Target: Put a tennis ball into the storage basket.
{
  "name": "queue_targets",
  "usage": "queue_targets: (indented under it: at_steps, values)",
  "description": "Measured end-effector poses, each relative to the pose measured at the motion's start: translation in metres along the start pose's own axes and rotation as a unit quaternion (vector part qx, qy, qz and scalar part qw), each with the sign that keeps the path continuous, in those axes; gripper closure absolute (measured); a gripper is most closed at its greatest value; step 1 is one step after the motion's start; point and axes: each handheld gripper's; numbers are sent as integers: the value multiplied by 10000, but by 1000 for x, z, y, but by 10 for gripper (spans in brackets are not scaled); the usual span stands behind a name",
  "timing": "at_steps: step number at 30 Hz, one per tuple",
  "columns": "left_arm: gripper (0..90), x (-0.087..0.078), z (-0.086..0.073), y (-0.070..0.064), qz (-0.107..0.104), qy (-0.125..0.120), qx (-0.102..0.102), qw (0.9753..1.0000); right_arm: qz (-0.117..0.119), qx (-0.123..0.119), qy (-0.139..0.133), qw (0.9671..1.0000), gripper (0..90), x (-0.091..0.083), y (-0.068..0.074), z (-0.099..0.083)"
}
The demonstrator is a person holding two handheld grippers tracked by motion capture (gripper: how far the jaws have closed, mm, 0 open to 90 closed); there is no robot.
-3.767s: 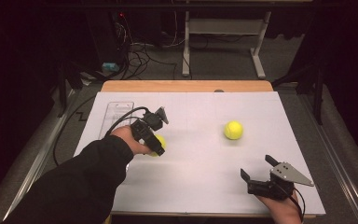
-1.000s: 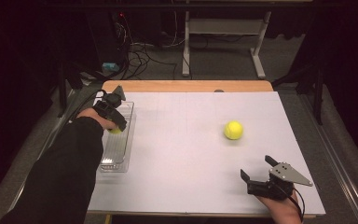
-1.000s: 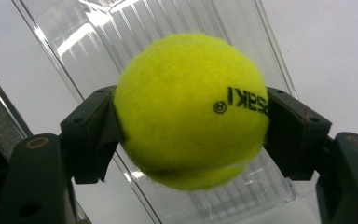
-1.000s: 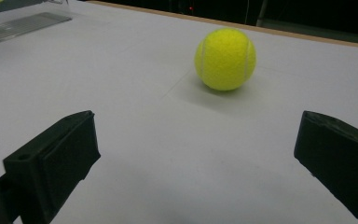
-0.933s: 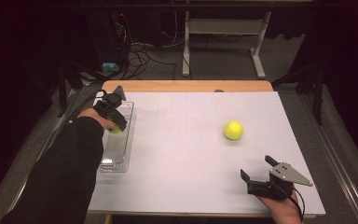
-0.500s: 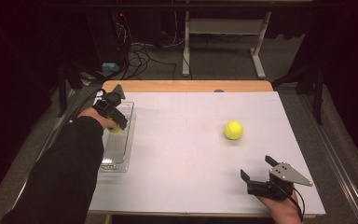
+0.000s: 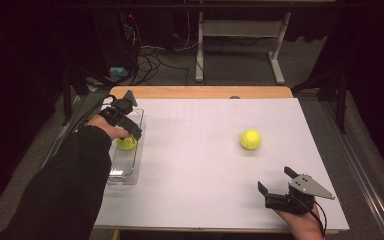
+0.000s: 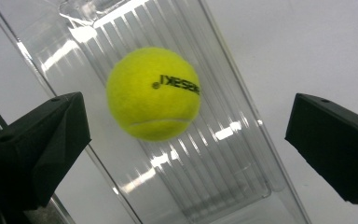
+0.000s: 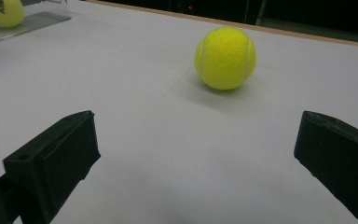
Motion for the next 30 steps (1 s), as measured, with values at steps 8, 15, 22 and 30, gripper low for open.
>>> queue_targets:
  at_steps: [8, 15, 22, 30]
  values:
    - [5, 0, 1, -20, 11, 0, 238, 9997, 3, -16, 6, 10000, 0, 0, 1, 0]
    - [5, 3, 4, -42, -23, -27, 489, 9988, 8, -15, 0, 10000, 0, 0, 1, 0]
    - [5, 5, 6, -67, -66, -100, 765, 9970, 17, -6, -1, 10000, 0, 0, 1, 0]
    - [5, 3, 5, -102, -180, -200, 1173, 9927, 10, 5, 15, 10000, 0, 0, 1, -1]
Point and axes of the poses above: each handheld gripper's, and its own axes: x roughly forward along the jaws, z roughly out of its top, y roughly to its left, and after that the axes turned 6 degrees about y, right-handed
